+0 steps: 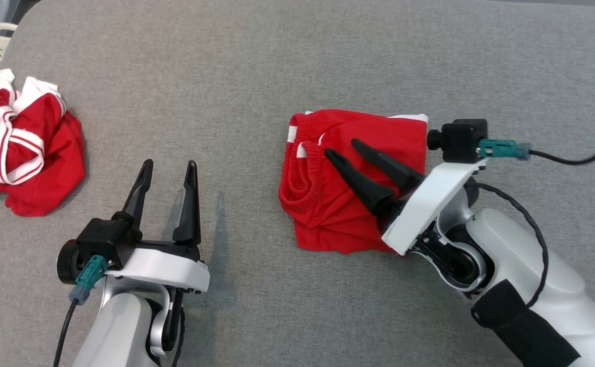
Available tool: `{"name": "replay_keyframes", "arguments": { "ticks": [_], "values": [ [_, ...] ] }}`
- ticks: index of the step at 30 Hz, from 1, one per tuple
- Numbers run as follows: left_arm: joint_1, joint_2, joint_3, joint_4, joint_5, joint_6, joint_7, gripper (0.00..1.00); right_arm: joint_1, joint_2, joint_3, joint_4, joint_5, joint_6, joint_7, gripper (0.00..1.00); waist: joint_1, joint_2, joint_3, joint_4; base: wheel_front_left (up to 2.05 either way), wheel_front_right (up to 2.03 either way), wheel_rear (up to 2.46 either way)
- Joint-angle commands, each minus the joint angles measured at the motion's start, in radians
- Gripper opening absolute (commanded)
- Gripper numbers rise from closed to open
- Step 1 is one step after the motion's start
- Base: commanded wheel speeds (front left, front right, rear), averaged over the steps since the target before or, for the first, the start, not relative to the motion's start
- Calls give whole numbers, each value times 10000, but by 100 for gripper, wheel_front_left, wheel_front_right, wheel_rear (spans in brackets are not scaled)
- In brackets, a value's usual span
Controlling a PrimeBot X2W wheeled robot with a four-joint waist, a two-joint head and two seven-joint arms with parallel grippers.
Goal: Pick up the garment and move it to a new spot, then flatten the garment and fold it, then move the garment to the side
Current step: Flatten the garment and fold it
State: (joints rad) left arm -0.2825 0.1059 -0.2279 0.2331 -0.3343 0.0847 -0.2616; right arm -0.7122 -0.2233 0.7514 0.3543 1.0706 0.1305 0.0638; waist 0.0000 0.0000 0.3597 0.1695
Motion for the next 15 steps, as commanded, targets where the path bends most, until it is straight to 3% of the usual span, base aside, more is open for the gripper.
{"name": "replay_keyframes", "arguments": {
  "ticks": [1, 7, 15],
  "values": [
    [1, 15, 62, 16, 101, -31, -43, 100, -67, -169, 27, -56, -268, 5, -383, 100, 0, 0, -80, -121, 0, 0, 0],
    [126, 92, 187, 112, 190, -10, -44, 100, 351, -566, -375, 166, -1429, 5, -2504, 100, 0, 0, -356, -563, 0, 0, 0],
    [304, 319, 304, 180, 134, 61, -19, 100, 1708, -805, -2390, 287, -2857, 5, -3255, 100, 0, 0, -780, -1066, 0, 0, 0]
  ]
}}
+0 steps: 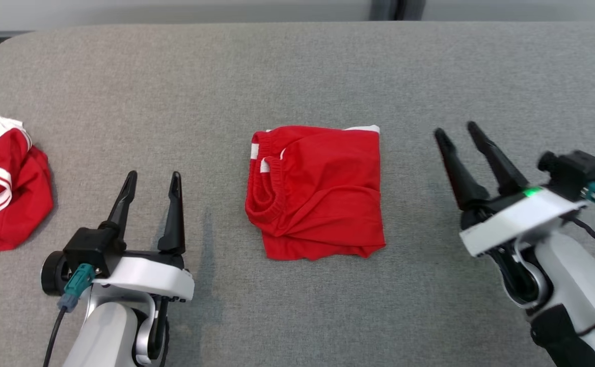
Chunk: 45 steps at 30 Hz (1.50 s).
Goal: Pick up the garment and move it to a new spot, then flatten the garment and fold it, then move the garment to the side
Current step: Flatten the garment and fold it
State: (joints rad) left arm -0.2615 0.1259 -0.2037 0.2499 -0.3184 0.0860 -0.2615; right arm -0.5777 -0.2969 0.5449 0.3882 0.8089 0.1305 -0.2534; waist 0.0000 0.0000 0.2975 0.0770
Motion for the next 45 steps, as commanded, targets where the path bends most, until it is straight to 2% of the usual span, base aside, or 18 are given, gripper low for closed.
{"name": "replay_keyframes", "arguments": {
  "ticks": [1, 2, 8, 14, 23, 32, 45],
  "values": [
    [94, 120, 63, 11, -25, 47, -21, 100, 363, -69, -325, -53, -240, 5, -83, 100, 0, 0, -158, -141, 0, 0, 0],
    [154, 179, 121, -6, -75, 78, 3, 100, 830, -59, -1041, -196, -730, 5, -125, 100, 0, 0, -266, -245, 0, 0, 0],
    [535, 369, 317, -109, -204, 220, 99, 100, 2451, 309, -3293, -981, -2800, 5, -122, 100, 0, 0, -702, -486, 0, 0, 0],
    [1222, 537, 473, -250, -328, 403, 220, 100, 3763, 951, -4558, -1607, -4418, 8, -97, 100, 0, 0, -1292, -769, 0, 0, 0],
    [2454, 714, 583, -757, -552, 579, 451, 100, 5062, 1475, -5096, -2650, -5318, 7, 614, 100, 0, 0, -2169, -951, 0, 0, 0],
    [3472, 887, 557, -1236, -611, 767, 731, 100, 6032, 1647, -5316, -3310, -5835, 5, 1210, 100, 0, 0, -3029, -974, 0, 0, 0],
    [4025, 1069, 405, -1646, -621, 873, 1068, 100, 6953, 1750, -5484, -3946, -6098, 5, 1761, 100, 0, 0, -3564, -904, 0, 0, 0]
  ]
}}
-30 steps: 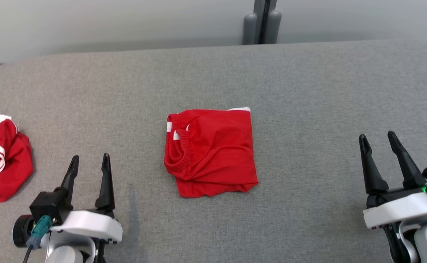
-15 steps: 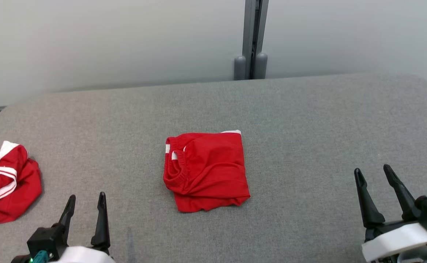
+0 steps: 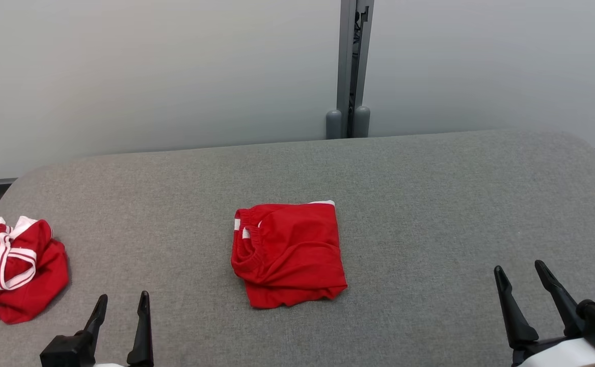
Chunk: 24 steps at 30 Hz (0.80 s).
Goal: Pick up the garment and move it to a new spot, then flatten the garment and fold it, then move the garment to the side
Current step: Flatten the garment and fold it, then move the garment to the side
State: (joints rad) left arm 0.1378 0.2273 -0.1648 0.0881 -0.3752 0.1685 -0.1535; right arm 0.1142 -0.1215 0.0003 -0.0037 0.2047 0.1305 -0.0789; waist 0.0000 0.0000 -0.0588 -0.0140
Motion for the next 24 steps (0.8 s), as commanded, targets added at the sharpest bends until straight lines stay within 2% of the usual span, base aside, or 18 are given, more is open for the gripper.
{"name": "replay_keyframes", "arguments": {
  "ticks": [1, 24],
  "values": [
    [57, 69, 27, -50, -63, 68, 0, 100, 62, 3, -42, -78, -62, 5, 56, 100, 0, 0, -23, 6, 0, 0, 0],
    [-80, 211, -115, -77, -208, 44, 108, 100, 96, 57, -125, -350, -278, 5, 324, 100, 0, 0, 68, 54, 0, 0, 0]
  ]
}}
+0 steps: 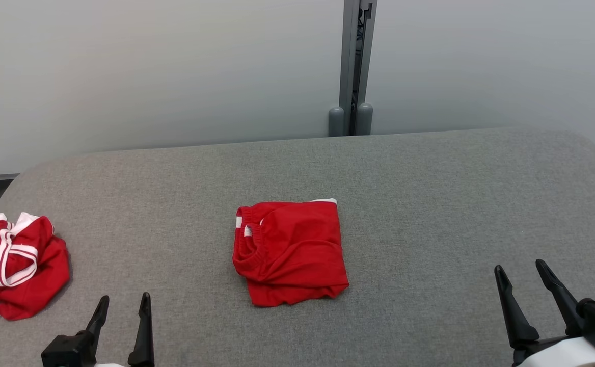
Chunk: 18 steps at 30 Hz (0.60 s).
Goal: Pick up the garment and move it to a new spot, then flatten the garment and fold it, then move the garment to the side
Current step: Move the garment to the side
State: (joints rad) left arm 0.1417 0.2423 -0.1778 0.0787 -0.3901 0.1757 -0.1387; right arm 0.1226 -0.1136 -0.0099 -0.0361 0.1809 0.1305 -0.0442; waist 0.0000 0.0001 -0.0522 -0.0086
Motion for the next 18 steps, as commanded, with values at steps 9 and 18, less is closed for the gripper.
{"name": "replay_keyframes", "arguments": {
  "ticks": [9, 18],
  "values": [
    [-241, 81, -33, 77, -82, -33, -96, 100, -16, -20, -21, 18, -39, 5, -43, 100, 0, -1, 98, 5, 0, 0, 0],
    [-711, 115, -122, -40, -15, -46, -112, 100, -317, -24, -295, 172, 191, 5, -66, 100, 0, -1, 458, 398, 0, 0, 0]
  ]
}}
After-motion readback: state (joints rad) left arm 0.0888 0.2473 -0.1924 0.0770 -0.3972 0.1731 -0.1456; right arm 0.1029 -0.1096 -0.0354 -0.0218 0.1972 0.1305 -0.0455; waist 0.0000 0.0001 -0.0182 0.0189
